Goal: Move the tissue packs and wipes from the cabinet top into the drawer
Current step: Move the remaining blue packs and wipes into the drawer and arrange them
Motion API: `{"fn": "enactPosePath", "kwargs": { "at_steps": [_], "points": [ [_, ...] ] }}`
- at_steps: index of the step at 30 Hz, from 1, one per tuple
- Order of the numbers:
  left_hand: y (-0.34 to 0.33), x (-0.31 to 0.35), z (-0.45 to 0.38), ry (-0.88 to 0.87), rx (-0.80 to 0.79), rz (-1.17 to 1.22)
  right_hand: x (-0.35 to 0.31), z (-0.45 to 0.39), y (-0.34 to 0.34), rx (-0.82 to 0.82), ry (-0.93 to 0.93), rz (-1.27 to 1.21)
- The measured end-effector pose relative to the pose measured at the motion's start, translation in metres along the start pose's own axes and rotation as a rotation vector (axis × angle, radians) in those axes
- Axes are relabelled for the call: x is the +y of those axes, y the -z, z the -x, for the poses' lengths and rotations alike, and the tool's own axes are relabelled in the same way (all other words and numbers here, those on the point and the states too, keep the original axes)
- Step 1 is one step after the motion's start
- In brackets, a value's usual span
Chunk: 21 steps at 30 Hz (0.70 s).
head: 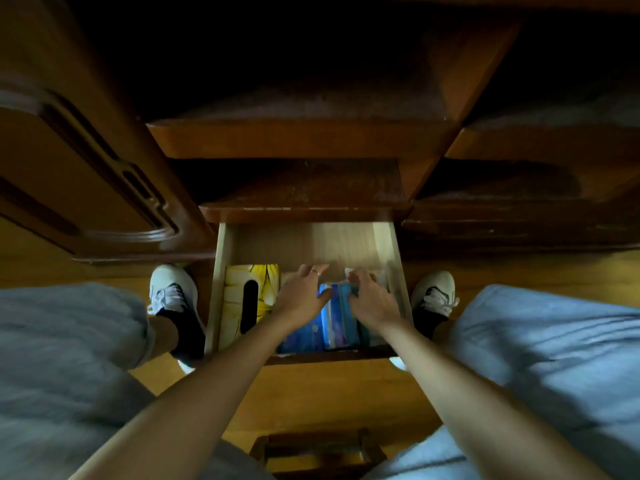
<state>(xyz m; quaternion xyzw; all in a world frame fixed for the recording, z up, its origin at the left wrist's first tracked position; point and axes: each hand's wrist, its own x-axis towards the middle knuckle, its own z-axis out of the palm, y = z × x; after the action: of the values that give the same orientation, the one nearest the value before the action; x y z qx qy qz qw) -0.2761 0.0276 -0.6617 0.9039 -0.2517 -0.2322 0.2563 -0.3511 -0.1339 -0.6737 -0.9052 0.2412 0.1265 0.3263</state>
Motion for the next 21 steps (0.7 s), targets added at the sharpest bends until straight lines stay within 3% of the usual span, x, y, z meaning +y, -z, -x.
{"fn": "enactPosePath", "kwargs": {
  "at_steps": [3,6,10,13,18,21],
  "points": [
    [0.059,0.028,0.002,-0.073,0.119,-0.036,-0.030,0.005,0.050,0.067,0.071,0.024],
    [0.137,0.074,0.014,-0.233,0.313,-0.028,-0.078,0.019,0.126,0.163,0.257,-0.146],
    [0.247,0.143,0.039,-0.480,0.635,-0.070,-0.150,0.054,0.243,0.423,0.563,-0.298],
    [0.319,0.184,0.041,-0.581,0.784,-0.073,-0.187,0.062,0.319,0.608,0.673,-0.324],
    [0.398,0.226,-0.015,-0.474,0.750,-0.130,-0.218,0.015,0.409,0.803,0.575,0.013],
    [0.417,0.229,-0.063,-0.422,0.720,-0.163,-0.216,-0.027,0.427,0.661,0.407,0.272]
  ]
}}
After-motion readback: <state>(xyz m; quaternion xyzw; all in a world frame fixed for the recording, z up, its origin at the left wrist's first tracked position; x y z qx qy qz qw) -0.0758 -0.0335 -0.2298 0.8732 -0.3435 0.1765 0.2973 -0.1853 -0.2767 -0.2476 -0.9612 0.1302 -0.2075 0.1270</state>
